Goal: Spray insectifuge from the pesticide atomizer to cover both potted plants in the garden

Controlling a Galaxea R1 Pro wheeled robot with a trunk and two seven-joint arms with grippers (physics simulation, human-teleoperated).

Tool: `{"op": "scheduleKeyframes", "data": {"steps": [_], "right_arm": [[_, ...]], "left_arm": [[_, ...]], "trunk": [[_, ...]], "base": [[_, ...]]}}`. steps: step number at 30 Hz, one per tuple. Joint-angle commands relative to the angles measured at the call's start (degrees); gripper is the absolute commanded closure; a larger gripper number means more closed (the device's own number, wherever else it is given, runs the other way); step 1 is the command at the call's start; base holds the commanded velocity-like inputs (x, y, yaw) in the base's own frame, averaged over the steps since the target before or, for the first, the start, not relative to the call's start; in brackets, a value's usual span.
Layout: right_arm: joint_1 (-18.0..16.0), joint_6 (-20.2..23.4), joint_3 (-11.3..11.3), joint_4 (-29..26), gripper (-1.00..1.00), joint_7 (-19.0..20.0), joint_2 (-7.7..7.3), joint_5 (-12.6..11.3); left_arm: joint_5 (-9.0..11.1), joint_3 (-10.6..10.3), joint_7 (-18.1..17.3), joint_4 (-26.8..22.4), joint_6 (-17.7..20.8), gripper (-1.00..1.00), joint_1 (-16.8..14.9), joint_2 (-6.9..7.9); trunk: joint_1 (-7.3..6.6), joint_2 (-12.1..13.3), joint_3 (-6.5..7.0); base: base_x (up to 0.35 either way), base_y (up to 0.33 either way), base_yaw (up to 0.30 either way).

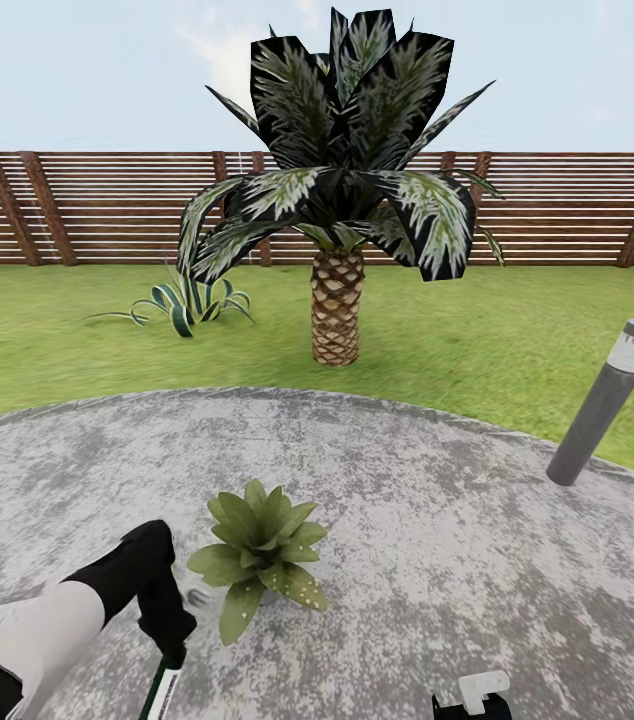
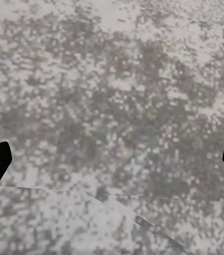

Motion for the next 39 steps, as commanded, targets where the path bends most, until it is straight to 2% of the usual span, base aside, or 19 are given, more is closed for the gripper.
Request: {"op": "scheduleKeyframes", "data": {"steps": [1, 6, 9, 11, 13, 14, 16, 18, 20, 22, 27, 34, 39], "right_arm": [[-0.04, -0.19, -0.42, 0.08, -1.00, -0.20, 0.01, 0.61], [-0.04, -0.19, -0.42, 0.08, -1.00, -0.20, 0.01, 0.61], [-0.04, -0.19, -0.42, 0.08, -1.00, -0.20, 0.01, 0.61], [-0.04, -0.20, -0.42, 0.09, -1.00, -0.20, 0.01, 0.61], [-0.04, -0.21, -0.42, 0.08, -1.00, -0.20, 0.01, 0.61], [-0.04, -0.21, -0.42, 0.08, -1.00, -0.20, 0.01, 0.61], [-0.04, -0.19, -0.42, 0.08, -1.00, -0.20, 0.01, 0.61], [-0.04, -0.19, -0.42, 0.08, -1.00, -0.20, 0.01, 0.61], [-0.04, -0.19, -0.42, 0.08, -1.00, -0.20, 0.01, 0.61], [-0.04, -0.24, -0.42, 0.08, -1.00, -0.20, 0.03, 0.61], [-0.04, -0.27, -0.42, 0.05, -1.00, -0.20, 0.17, 0.54], [-0.04, -0.25, -0.42, 0.08, -1.00, -0.20, 0.18, 0.52], [-0.04, -0.23, -0.42, 0.08, -1.00, -0.20, 0.18, 0.52]], "left_arm": [[-0.45, -0.15, -0.49, -0.15, 0.47, 1.00, 0.01, 0.23], [-0.33, -0.32, 2.19, 0.34, 0.50, 1.00, 0.04, -0.98], [-0.40, -0.21, 3.64, 0.54, 0.52, 1.00, 0.06, -2.99], [-0.53, -0.14, 5.65, 0.51, 0.31, 1.00, 1.16, -2.79], [-0.42, -0.05, 9.14, 0.51, -0.81, 1.00, 2.56, -2.56], [-0.26, -0.02, 11.26, 0.52, -2.68, 1.00, 3.39, -2.44], [0.02, 0.24, 12.42, 0.45, -4.64, 1.00, 4.03, -2.67], [1.07, 2.26, 12.71, 0.37, -5.19, 1.00, 4.19, -2.90], [1.98, 6.66, 13.18, 0.05, -5.50, 1.00, 4.24, -3.05], [2.14, 8.89, 14.76, -0.18, -5.59, 1.00, 4.26, -3.08], [2.33, 9.55, 17.61, 0.46, -5.55, 1.00, 4.26, -2.69], [2.42, 9.59, 17.79, 0.42, -5.45, 1.00, 4.26, -3.17], [2.36, 9.61, 17.83, 0.64, -5.51, 1.00, 4.42, -2.66]], "trunk": [[-0.01, -0.02, -0.05], [-0.01, -0.02, -0.05], [-0.01, -0.02, -0.05], [-0.01, -0.02, -0.05], [-0.01, -0.02, -0.05], [-0.01, -0.02, -0.05], [-0.01, -0.02, -0.05], [-0.01, -0.02, -0.05], [-0.01, -0.02, -0.05], [-0.01, -0.02, -0.05], [-0.01, -0.02, -0.05], [-0.01, -0.02, -0.05], [-0.01, -0.02, -0.05]], "base": [[0.000, 0.000, 0.000], [0.000, 0.000, 0.000], [0.000, 0.000, 0.000], [0.000, 0.000, 0.000], [0.000, 0.000, 0.000], [0.000, 0.000, 0.000], [0.000, 0.000, 0.000], [0.000, 0.000, 0.000], [0.000, 0.000, 0.000], [0.000, 0.000, 0.000], [0.000, 0.171, -0.058], [-0.077, 0.298, -0.269], [-0.122, 0.298, -0.283]]}}
